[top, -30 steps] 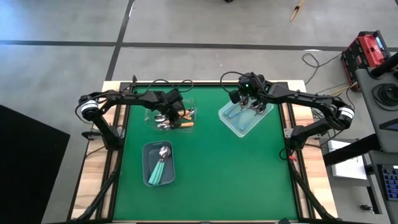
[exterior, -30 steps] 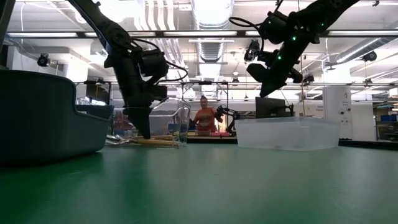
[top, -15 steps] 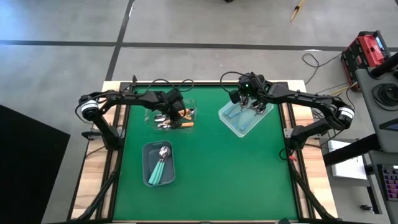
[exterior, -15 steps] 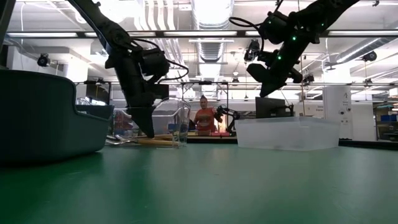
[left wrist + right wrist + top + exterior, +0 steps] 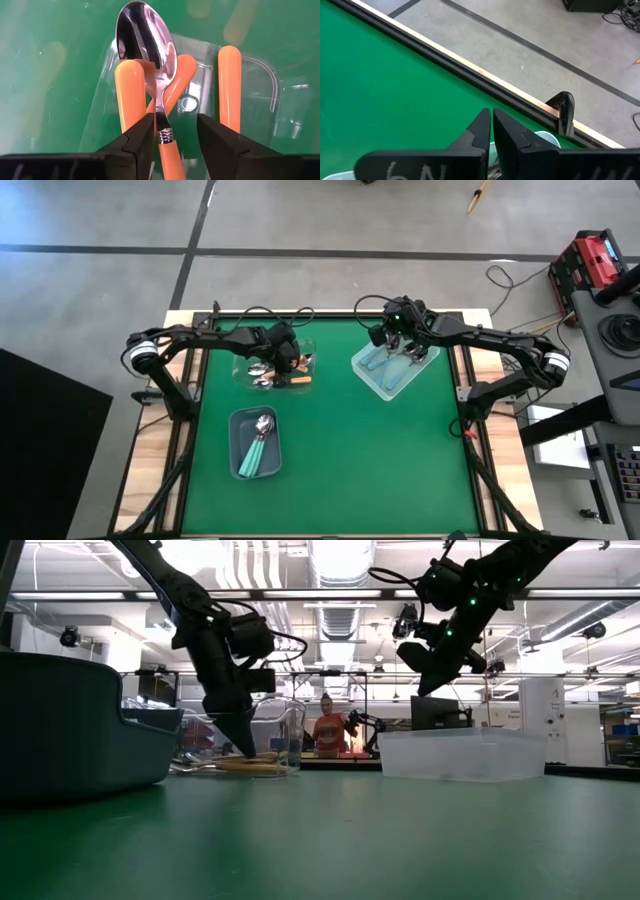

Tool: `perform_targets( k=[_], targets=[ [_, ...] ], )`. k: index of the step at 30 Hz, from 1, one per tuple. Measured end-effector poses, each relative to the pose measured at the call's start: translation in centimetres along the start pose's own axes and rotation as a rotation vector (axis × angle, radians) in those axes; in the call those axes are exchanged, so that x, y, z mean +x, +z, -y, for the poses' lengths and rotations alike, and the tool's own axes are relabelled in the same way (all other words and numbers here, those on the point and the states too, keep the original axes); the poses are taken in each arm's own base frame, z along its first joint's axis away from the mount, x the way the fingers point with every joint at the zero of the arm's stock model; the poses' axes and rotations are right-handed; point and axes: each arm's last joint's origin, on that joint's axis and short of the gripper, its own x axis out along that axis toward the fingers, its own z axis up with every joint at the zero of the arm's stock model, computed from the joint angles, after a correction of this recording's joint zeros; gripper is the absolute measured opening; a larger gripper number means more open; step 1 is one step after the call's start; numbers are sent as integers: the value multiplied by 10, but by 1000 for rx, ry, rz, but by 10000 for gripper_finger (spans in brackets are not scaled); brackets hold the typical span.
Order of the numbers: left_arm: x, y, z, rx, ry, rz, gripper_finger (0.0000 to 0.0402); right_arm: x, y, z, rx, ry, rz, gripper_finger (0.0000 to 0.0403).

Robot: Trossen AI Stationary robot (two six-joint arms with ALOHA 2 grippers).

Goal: Sort silverware by color (type)
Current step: Adjust the orange spoons in the transparent bin

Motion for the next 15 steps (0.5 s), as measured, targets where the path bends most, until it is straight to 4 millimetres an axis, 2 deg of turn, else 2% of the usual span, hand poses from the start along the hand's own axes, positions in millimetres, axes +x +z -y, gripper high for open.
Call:
perform_targets(
  k=[15],
  targets=[
    [-1, 2, 0, -21, -20, 16, 130, 0, 0, 0, 2, -2, 0, 13]
  ],
)
